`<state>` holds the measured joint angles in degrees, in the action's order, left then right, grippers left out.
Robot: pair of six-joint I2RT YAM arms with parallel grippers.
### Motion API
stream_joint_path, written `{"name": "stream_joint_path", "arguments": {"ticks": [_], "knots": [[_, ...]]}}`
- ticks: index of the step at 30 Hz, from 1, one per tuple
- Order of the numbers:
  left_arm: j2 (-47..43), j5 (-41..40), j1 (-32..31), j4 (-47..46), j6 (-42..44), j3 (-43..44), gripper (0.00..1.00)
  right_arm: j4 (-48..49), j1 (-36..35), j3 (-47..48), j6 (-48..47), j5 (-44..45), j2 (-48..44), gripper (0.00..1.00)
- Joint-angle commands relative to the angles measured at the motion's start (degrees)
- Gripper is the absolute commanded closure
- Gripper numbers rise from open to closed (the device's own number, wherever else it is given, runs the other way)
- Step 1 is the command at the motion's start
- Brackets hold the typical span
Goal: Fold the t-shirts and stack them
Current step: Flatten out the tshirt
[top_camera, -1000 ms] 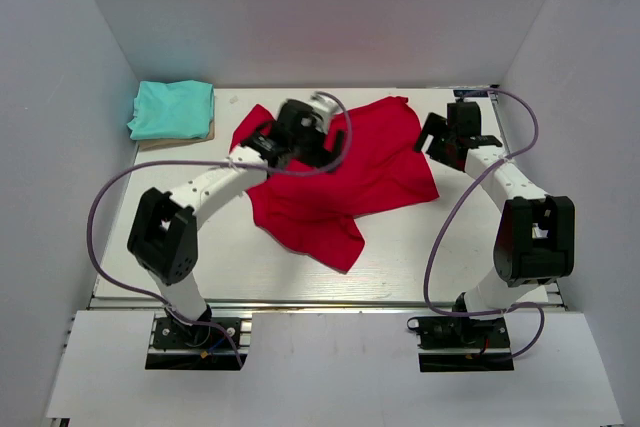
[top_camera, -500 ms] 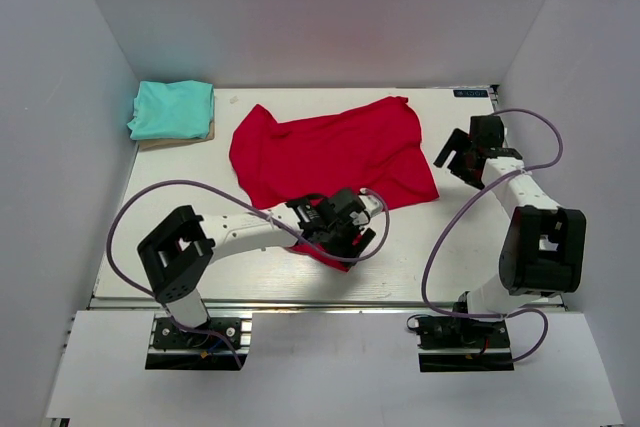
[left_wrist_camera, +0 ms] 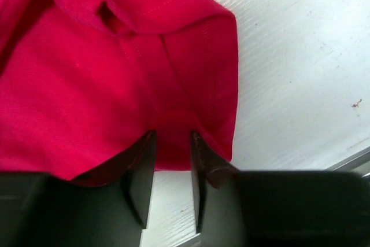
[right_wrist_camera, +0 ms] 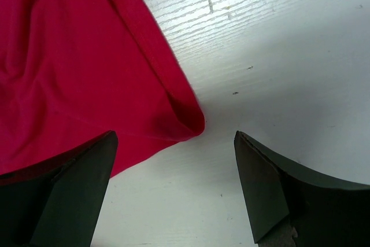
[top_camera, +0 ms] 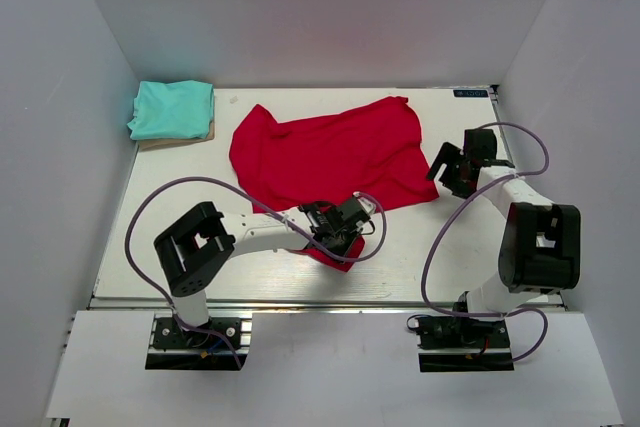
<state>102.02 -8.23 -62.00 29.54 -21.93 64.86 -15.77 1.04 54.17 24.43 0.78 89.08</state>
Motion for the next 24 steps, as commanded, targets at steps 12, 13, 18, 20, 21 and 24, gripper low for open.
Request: {"name": "stream_joint_path", "arguments": {"ticks": [12, 13, 18, 20, 21, 24], "knots": [[-3.2, 6.1, -0.3, -2.0, 1.8, 0.6, 0.38, 3.0, -0.1, -0.6, 0.1, -1.0, 1.6, 0.13], [-2.4, 7.0, -0.3, -2.0, 2.5, 0.6, 0.38, 3.1, -0.2, -0.6, 0.1, -1.0, 1.8, 0.13], [1.9, 8.5, -0.8, -0.5, 3.2, 1.7, 0.38, 3.1, -0.1, -0.6, 0.1, -1.0, 2.4, 0.13], [4.1, 8.5, -0.8, 0.7, 3.2, 1.7, 0.42, 3.2, 0.0, -0.5, 0.0, -1.0, 2.4, 0.13], [4.8, 8.5, -0.8, 0.7, 3.2, 1.7, 0.44, 3.5, 0.0, -0.6, 0.1, -1.0, 2.4, 0.13], [5.5, 8.5, -0.8, 1.2, 3.7, 1.7, 0.78, 3.9, -0.1, -0.6, -0.2, -1.0, 2.8, 0.13]]}}
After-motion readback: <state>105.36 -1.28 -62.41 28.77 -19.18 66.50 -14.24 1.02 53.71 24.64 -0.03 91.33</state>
